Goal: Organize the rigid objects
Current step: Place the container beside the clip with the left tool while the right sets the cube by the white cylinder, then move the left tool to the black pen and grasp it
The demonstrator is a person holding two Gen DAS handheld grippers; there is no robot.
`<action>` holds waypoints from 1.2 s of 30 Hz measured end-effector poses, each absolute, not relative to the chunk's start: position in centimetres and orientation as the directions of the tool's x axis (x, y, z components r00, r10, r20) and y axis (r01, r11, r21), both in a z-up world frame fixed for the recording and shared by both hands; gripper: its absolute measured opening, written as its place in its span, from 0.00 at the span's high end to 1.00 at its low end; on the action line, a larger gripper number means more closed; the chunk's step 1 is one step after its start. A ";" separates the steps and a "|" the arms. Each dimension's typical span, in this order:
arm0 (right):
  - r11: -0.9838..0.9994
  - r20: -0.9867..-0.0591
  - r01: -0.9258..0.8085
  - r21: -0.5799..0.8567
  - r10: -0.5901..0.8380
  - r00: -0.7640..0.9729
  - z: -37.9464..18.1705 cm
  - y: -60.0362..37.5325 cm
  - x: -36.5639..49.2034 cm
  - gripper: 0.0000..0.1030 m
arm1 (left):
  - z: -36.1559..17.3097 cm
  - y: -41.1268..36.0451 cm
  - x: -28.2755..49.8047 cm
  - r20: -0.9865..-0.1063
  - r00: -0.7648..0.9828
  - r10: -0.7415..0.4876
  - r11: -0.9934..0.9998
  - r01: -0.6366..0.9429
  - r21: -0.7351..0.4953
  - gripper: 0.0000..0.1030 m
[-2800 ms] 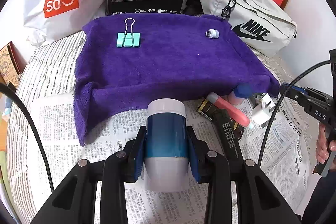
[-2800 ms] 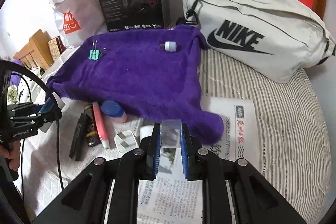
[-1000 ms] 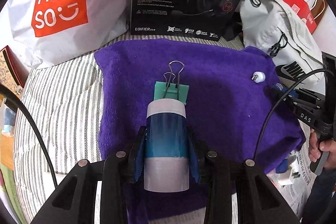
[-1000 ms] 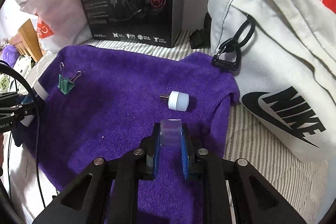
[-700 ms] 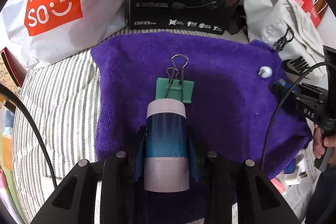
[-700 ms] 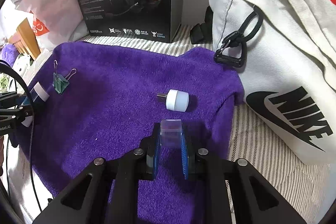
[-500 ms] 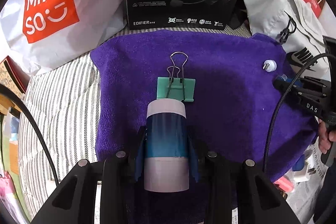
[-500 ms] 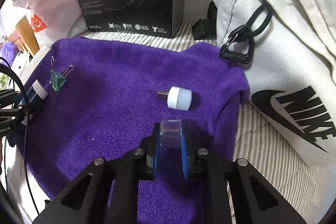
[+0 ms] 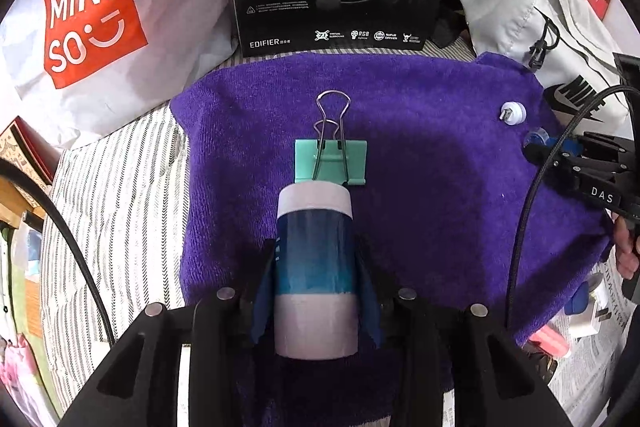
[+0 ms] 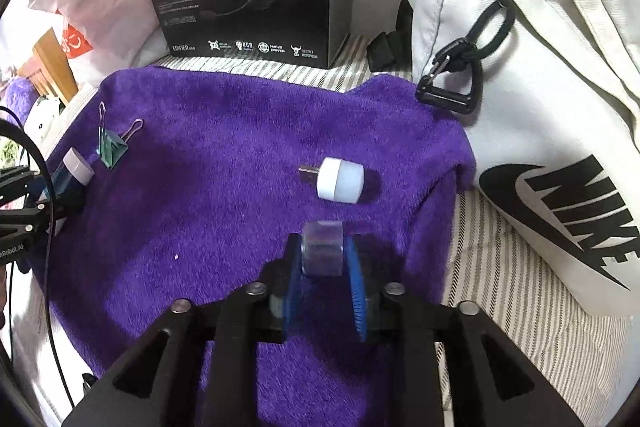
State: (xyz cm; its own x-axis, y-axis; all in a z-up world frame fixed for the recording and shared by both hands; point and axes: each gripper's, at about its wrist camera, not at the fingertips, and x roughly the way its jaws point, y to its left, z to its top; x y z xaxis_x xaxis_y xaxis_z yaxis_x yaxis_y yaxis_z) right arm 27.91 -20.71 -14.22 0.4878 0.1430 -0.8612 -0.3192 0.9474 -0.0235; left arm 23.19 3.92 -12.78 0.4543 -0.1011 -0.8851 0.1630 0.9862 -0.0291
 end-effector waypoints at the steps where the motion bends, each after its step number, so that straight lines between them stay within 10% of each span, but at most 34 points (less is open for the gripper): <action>1: 0.949 -0.862 -0.315 -0.029 0.136 0.488 -14.1 -20.9 27.8 0.66 | -12.8 4.0 23.0 -0.887 0.450 -0.106 0.985 0.167 -0.033 0.59; 36: 0.977 -0.812 -0.205 0.057 0.165 0.560 -8.6 -25.9 12.7 0.56 | -7.9 -0.5 11.4 -0.853 0.475 -0.214 0.967 0.227 -0.116 0.49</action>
